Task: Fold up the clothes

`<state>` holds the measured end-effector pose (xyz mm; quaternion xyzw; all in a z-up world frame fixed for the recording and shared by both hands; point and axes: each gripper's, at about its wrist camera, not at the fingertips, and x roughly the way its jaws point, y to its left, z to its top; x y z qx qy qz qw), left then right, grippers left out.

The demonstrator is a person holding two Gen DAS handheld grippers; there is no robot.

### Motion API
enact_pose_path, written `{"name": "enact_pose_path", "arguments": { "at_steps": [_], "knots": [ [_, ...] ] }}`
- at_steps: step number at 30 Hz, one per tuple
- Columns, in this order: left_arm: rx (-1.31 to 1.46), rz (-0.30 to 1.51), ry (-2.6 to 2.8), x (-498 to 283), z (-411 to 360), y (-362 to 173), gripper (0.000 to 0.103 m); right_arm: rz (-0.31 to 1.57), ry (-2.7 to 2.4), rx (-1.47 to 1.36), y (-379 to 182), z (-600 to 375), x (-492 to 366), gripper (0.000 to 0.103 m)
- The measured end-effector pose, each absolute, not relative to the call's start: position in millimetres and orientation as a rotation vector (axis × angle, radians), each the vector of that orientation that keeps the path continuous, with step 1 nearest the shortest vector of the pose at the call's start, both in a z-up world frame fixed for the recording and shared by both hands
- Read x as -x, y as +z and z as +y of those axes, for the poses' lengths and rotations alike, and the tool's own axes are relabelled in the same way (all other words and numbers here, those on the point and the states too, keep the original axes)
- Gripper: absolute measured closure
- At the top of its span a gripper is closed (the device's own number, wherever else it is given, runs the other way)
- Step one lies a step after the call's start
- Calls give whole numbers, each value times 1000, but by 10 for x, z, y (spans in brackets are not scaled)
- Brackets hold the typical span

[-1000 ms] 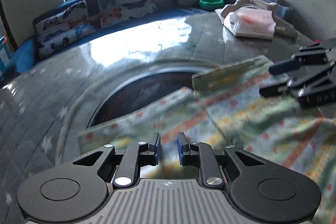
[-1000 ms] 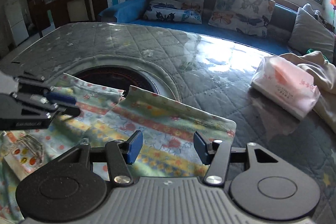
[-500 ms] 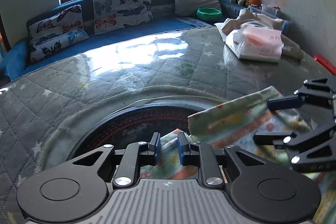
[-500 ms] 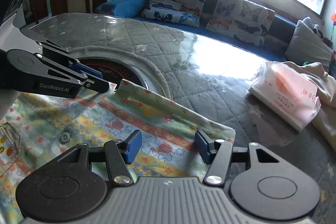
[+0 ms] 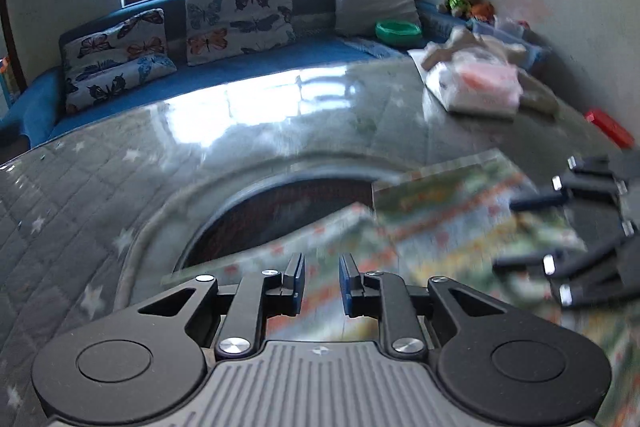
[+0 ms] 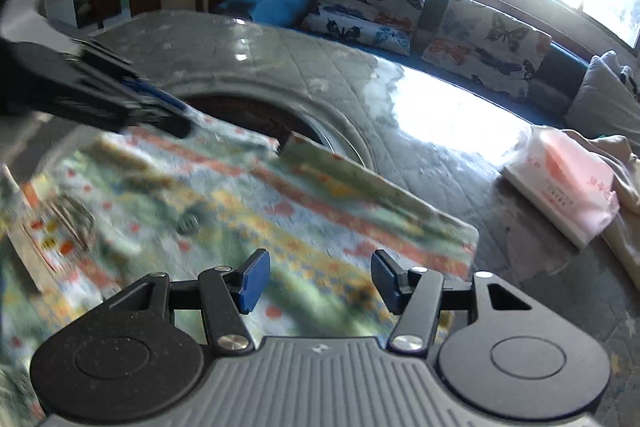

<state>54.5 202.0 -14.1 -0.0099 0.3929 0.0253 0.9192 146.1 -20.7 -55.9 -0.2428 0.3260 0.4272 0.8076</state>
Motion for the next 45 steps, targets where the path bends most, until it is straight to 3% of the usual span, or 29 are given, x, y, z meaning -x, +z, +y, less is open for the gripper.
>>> {"name": "enact_pose_path", "arguments": {
  "at_steps": [6, 13, 25, 45],
  "knots": [
    [-15, 843, 59, -364, 2001, -286, 82, 682, 846, 513, -566, -222, -1581, 44],
    [-41, 814, 96, -387, 2113, -360, 70, 671, 830, 517, -573, -266, -1625, 44],
    [40, 797, 200, -542, 2457, -335, 70, 680, 833, 511, -518, -314, -1605, 43],
    [-19, 778, 25, 676, 1370, -185, 67, 715, 953, 571, -453, -831, -453, 43]
  ]
}}
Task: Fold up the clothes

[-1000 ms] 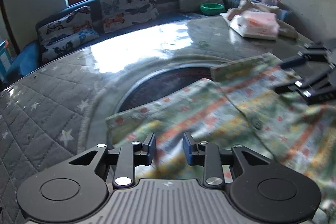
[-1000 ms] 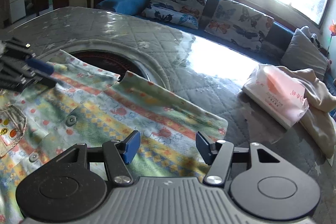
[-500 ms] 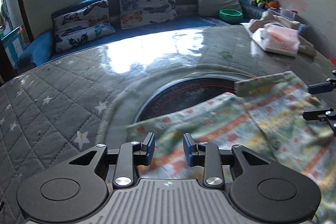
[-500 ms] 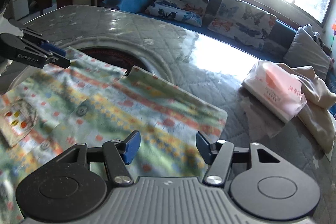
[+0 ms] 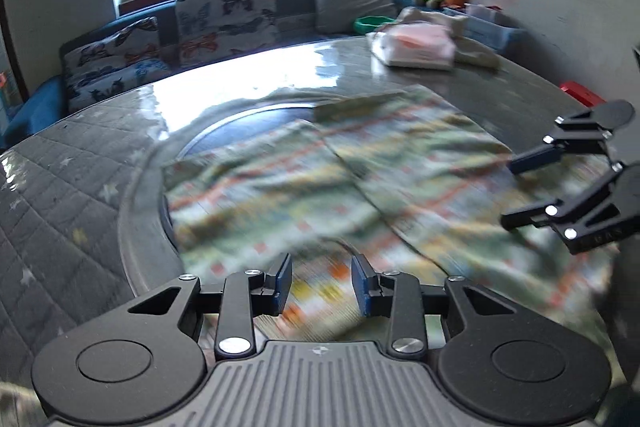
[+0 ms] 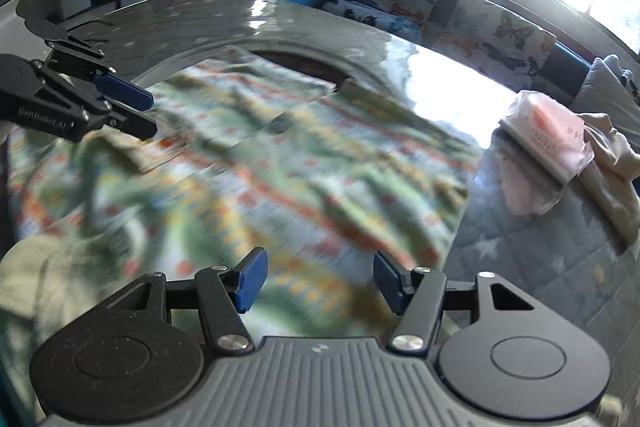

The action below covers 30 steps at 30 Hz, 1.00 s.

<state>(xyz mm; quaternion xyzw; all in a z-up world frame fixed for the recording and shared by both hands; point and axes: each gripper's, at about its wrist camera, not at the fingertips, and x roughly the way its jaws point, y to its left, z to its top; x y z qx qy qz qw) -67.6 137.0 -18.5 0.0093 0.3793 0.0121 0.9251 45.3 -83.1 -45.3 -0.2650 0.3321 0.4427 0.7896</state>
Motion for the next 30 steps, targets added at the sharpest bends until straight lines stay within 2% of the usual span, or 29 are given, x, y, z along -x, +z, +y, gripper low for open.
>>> {"name": "enact_pose_path", "arguments": {
  "at_steps": [10, 21, 24, 30],
  "knots": [
    [-64, 781, 3, 1149, 1017, -312, 64, 687, 983, 615, -399, -1085, 78, 42],
    [-89, 765, -15, 1228, 920, -212, 62, 689, 968, 575, -430, -1248, 269, 42],
    [-82, 749, -16, 1194, 908, -136, 54, 696, 955, 524, -395, -1341, 241, 42],
    [-48, 719, -46, 1059, 783, -10, 46, 680, 818, 399, -300, -1700, 69, 42]
  ]
}}
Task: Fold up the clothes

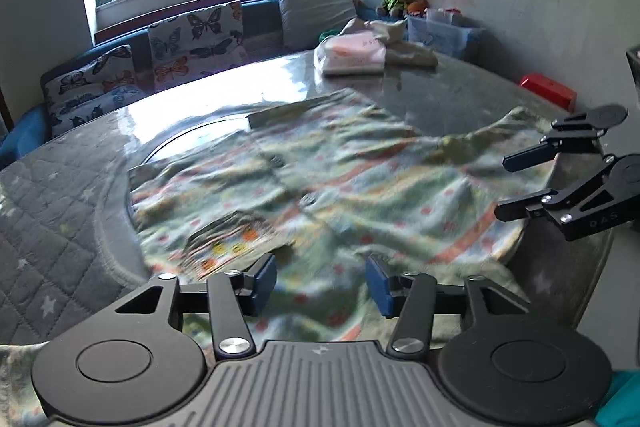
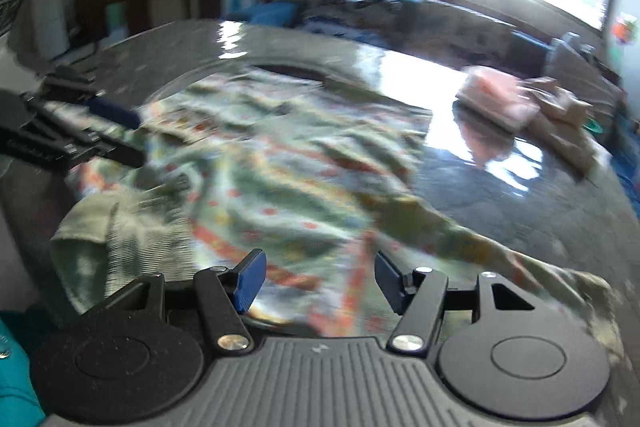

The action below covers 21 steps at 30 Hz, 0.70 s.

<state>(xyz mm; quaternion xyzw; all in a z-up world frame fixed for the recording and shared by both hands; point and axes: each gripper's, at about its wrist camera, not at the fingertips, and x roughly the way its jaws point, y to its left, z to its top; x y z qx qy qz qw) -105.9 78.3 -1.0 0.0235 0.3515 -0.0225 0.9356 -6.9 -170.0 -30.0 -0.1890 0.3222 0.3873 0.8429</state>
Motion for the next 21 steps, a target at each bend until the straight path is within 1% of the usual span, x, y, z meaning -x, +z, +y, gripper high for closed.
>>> {"name": "enact_pose_path", "arguments": {
  "at_steps": [2, 4, 9, 17, 19, 21],
  "knots": [
    [-46, 713, -59, 1010, 698, -3, 45, 677, 748, 357, -295, -1864, -10, 42],
    [-39, 712, -71, 960, 616, 0, 40, 678, 680, 316, -298, -2025, -93, 42],
    [-28, 706, -108, 839, 395, 8, 34, 692, 507, 227, -356, -2440, -312, 42],
    [-61, 732, -155, 652, 90, -14, 29, 698, 305, 147, -448, -2996, -573, 42],
    [-63, 746, -154, 600, 47, -24, 26, 702, 277, 136, -471, -3063, -619, 42],
    [-64, 756, -154, 576, 16, -31, 26, 707, 246, 117, -494, -3126, -682, 42]
  ]
}}
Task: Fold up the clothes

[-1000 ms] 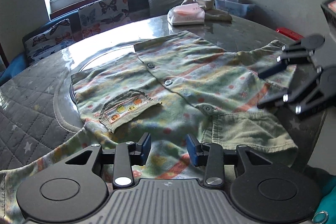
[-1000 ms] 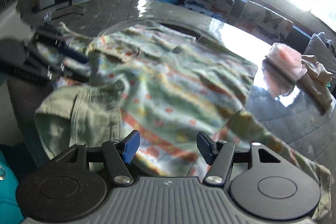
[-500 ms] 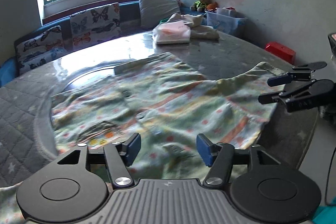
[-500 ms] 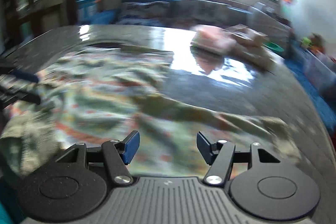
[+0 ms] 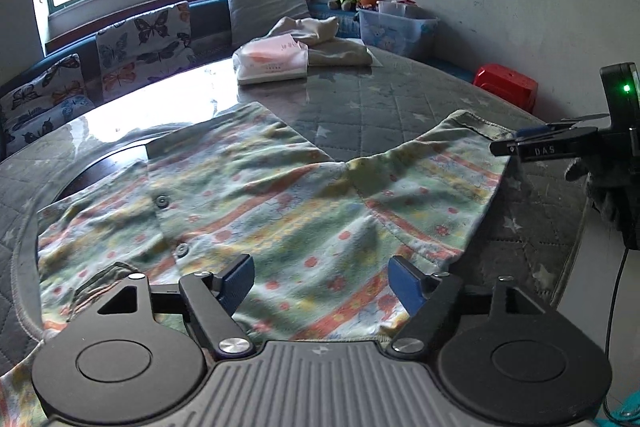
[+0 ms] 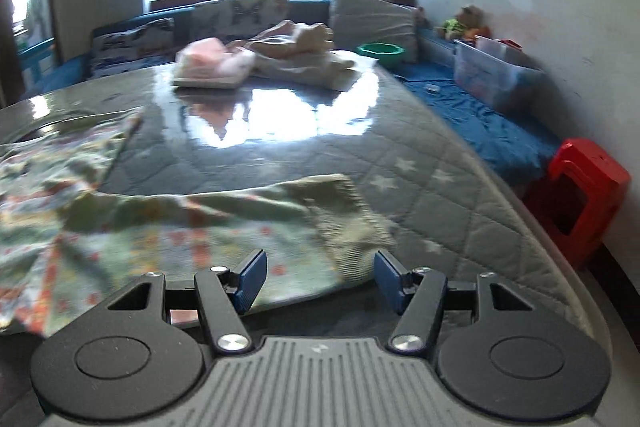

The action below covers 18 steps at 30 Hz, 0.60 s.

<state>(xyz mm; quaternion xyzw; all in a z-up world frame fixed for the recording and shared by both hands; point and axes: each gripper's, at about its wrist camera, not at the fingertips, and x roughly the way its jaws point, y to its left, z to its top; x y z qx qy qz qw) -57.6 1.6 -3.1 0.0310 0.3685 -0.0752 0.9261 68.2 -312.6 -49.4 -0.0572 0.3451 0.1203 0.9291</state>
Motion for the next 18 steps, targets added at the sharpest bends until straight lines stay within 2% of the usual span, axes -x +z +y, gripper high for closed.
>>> {"name": "enact_pose_path", "arguments": {
  "at_steps": [3, 11, 18],
  "knots": [
    [-67, 764, -154, 545, -28, -35, 22, 712, 216, 94, -528, -3198, -750, 42],
    [-77, 777, -157, 459, -138, -35, 20, 718, 180, 54, -591, -3266, -892, 44],
    [-81, 789, -160, 398, -205, -56, 19, 723, 200, 45, -593, -3275, -866, 54]
  ]
}}
